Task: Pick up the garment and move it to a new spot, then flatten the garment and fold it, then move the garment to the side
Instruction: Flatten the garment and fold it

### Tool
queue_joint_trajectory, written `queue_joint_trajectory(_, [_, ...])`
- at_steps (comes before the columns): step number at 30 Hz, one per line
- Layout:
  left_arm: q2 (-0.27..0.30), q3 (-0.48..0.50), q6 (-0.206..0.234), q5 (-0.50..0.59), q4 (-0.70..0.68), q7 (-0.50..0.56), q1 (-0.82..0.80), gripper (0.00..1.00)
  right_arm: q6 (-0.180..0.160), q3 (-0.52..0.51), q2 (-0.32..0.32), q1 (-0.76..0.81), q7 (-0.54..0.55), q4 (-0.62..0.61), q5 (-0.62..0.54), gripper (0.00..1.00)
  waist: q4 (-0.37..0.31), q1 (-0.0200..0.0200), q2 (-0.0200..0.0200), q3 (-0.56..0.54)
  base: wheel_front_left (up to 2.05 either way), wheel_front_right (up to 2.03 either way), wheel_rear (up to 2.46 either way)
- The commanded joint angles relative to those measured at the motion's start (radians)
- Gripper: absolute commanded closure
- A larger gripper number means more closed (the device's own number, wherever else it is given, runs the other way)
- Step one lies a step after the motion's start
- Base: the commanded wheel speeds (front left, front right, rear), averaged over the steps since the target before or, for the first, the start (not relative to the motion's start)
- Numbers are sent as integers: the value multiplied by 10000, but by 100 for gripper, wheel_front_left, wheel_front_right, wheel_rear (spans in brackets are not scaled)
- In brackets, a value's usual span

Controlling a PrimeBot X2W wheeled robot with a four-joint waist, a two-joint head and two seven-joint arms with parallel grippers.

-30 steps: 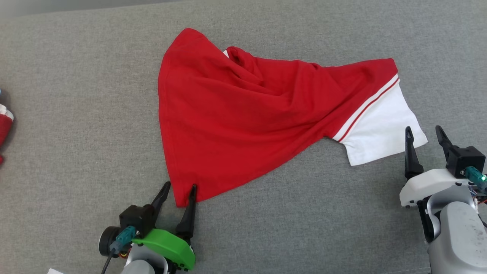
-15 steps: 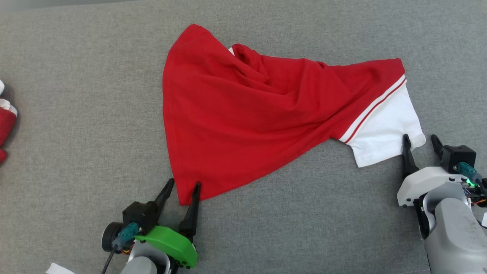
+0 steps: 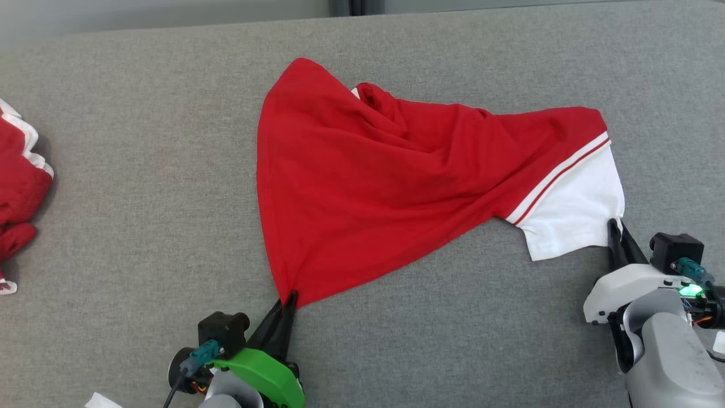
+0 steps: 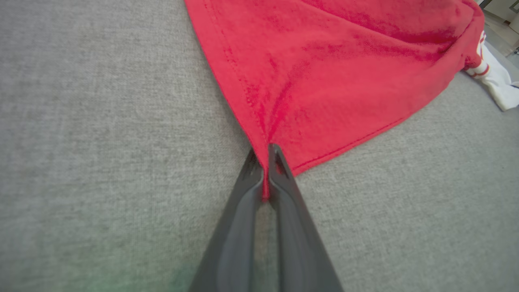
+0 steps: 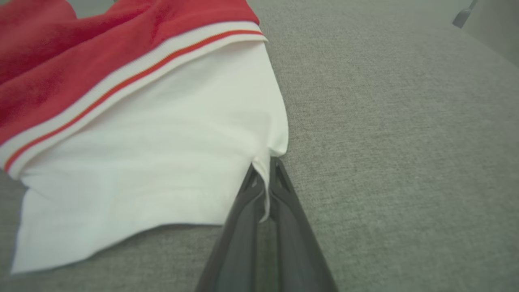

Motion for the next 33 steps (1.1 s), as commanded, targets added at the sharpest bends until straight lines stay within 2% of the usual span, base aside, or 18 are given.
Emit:
queue_joint_trajectory(1, [3, 90, -29, 17, 66, 177, 329, 100, 34, 9, -7, 207, 44, -200, 173, 100, 104, 0, 0, -293, 0, 0, 0])
queue_joint_trajectory(7, [-28, 1256, -6, 145, -1319, 112, 93, 100, 19, 249, -16, 245, 30, -2020, 1188, 100, 172, 0, 0, -875, 0, 0, 0])
queue_joint_trajectory(13, [568, 2397, -6, 394, -3141, 111, -626, 100, 17, 546, -21, -331, 28, -4225, 2128, 100, 103, 0, 0, -1259, 0, 0, 0])
queue_joint_trajectory(17, [1240, 3099, -4, 384, -4169, 112, -1560, 100, 17, 747, -18, -946, 30, -5679, 2131, 100, 53, 0, 0, -1369, 0, 0, 0])
queue_joint_trajectory(22, [2498, 3261, -4, 217, -4943, 112, -2959, 100, 14, 1060, -49, -2006, 30, -6940, 1914, 100, -96, 0, 0, -1334, 0, 0, 0])
queue_joint_trajectory(28, [3615, 3343, -4, -361, -5344, 112, -4420, 100, 12, 1507, -520, -3344, 31, -7776, 1392, 100, -182, 0, 0, -1122, 0, 0, 0])
queue_joint_trajectory(33, [4284, 3193, -4, -657, -5154, 112, -5376, 100, 12, 1683, -691, -4398, 138, -7552, 1083, 100, -185, 0, 0, -759, 0, 0, 0])
